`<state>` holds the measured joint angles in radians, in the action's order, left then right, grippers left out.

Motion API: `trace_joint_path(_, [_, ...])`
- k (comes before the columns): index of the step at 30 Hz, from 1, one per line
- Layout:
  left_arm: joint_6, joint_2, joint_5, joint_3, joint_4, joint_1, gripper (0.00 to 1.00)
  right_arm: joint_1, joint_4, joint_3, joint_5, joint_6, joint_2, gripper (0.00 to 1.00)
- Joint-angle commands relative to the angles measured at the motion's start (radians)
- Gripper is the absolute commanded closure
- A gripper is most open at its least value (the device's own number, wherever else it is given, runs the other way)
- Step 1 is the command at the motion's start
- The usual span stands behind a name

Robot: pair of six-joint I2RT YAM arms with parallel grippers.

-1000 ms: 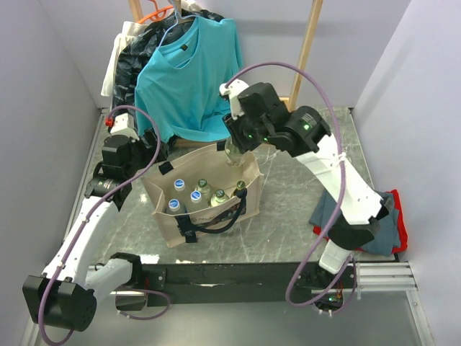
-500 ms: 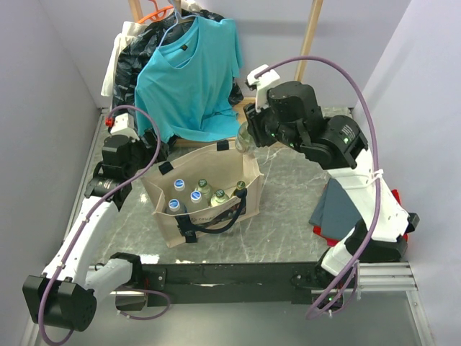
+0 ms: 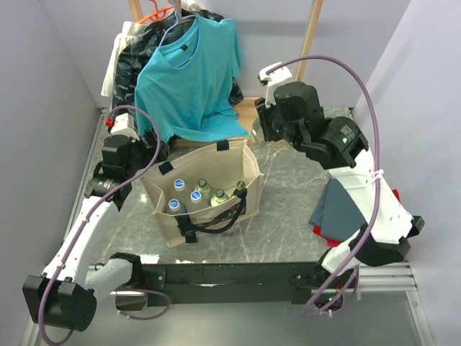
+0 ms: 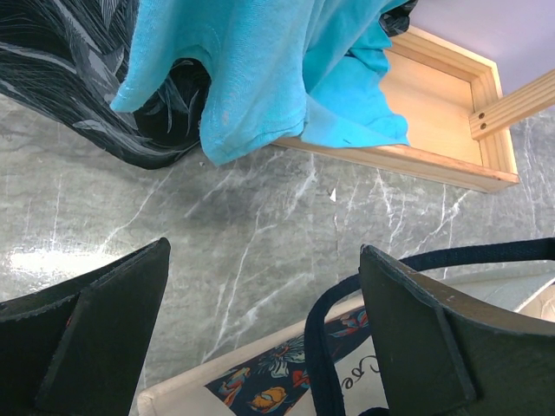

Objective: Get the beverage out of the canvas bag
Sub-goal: Place the drink at the center of the board.

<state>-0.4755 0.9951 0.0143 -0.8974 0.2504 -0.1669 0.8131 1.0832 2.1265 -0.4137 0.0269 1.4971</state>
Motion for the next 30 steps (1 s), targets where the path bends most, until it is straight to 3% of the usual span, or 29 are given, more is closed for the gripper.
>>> trace_joint_path(1, [-0.006, -0.009, -0.02, 0.003, -0.042, 0.004, 0.04, -0.089, -0.2, -0.043, 0.012, 0.037, -0.089, 1.0])
trace_joint_path(16, [-0.005, -0.015, -0.017, 0.005, -0.051, 0.004, 0.04, -0.322, -0.304, -0.276, 0.173, 0.076, -0.113, 1.0])
trace_joint_path(30, [-0.009, -0.036, -0.02, 0.02, -0.079, 0.004, 0.04, -0.407, -0.424, -0.467, 0.254, 0.103, -0.069, 1.0])
